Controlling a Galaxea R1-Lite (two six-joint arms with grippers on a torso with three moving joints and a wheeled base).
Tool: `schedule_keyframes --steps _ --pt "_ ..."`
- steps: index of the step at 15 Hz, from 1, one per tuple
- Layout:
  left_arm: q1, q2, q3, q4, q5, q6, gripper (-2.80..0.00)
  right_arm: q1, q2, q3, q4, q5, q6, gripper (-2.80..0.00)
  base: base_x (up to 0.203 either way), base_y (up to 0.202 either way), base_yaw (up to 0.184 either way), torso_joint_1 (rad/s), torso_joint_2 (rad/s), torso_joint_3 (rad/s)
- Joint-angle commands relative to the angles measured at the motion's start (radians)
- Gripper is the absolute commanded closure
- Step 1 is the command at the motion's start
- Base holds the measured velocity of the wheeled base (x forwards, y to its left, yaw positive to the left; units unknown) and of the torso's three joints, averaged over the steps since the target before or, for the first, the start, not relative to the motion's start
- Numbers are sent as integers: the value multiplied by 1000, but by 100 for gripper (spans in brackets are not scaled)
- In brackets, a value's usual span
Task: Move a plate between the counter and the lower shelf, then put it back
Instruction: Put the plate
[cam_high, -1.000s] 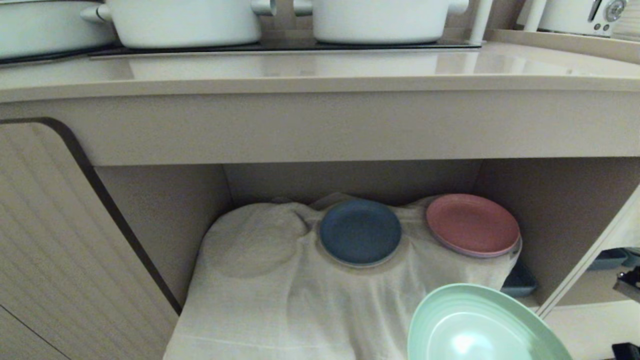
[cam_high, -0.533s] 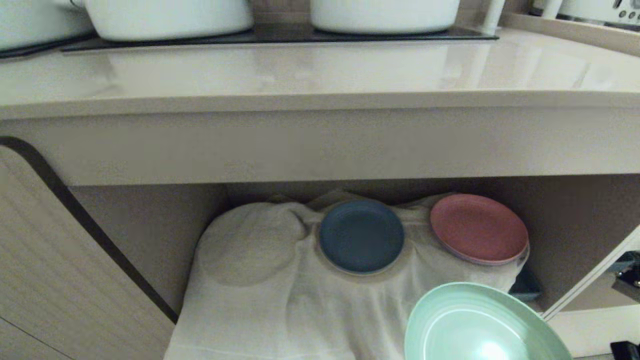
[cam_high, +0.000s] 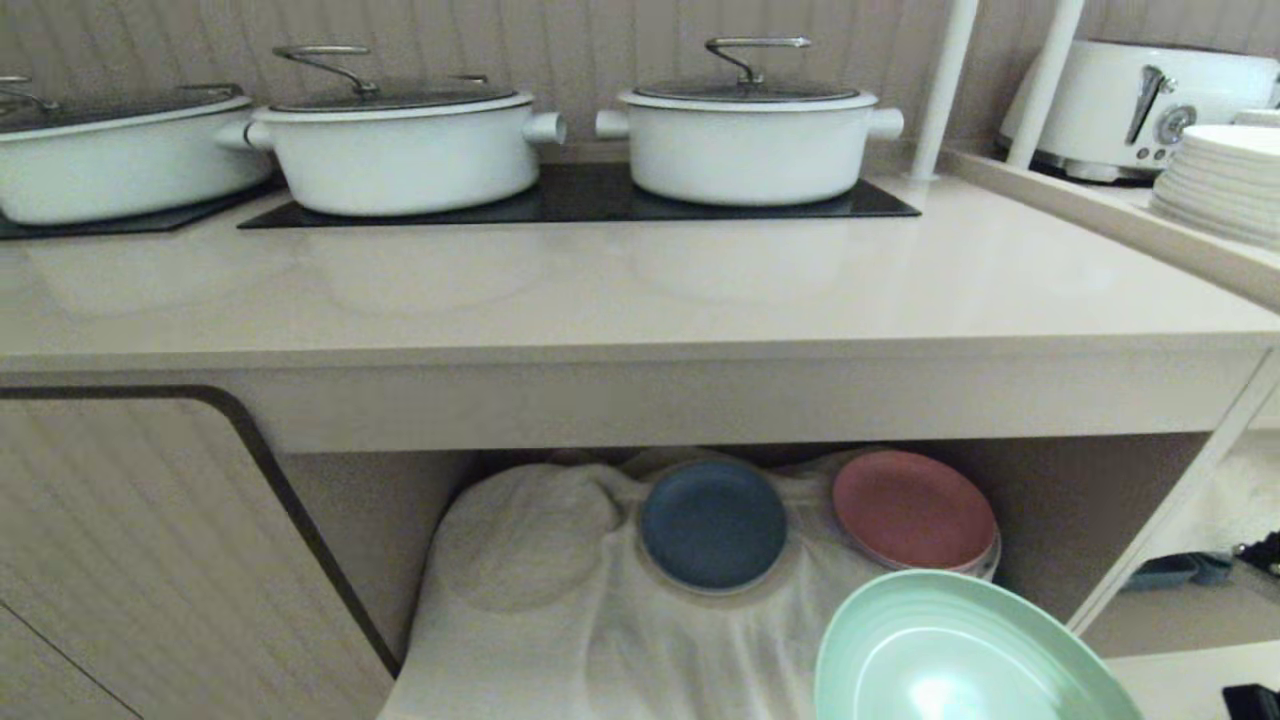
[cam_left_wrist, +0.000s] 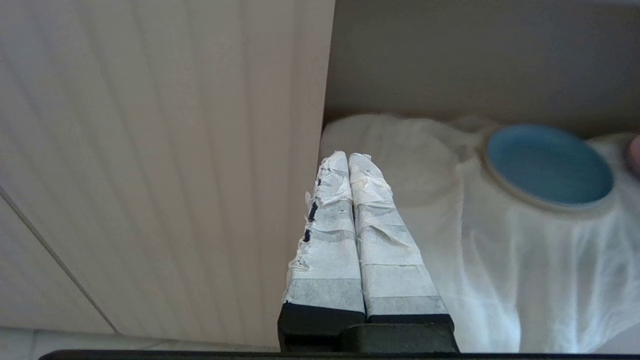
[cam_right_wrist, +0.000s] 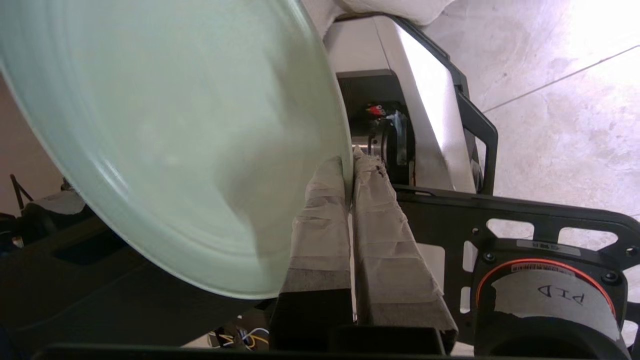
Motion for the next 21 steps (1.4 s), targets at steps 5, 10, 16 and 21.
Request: schedule_keyframes --steps 5,10,16,21 --pt "0 0 -1 0 1 0 0 1 0 0 5 2 3 0 0 0 0 284 -485 -231" --pt "0 0 0 0 1 0 0 1 0 1 5 2 1 0 0 0 0 291 -502 -249" --pt "0 0 0 0 1 0 0 1 0 1 8 2 1 0 0 0 0 280 -542 -265" --pt "0 0 -1 0 1 -1 0 1 -2 1 8 3 1 0 0 0 0 205 -404 -198"
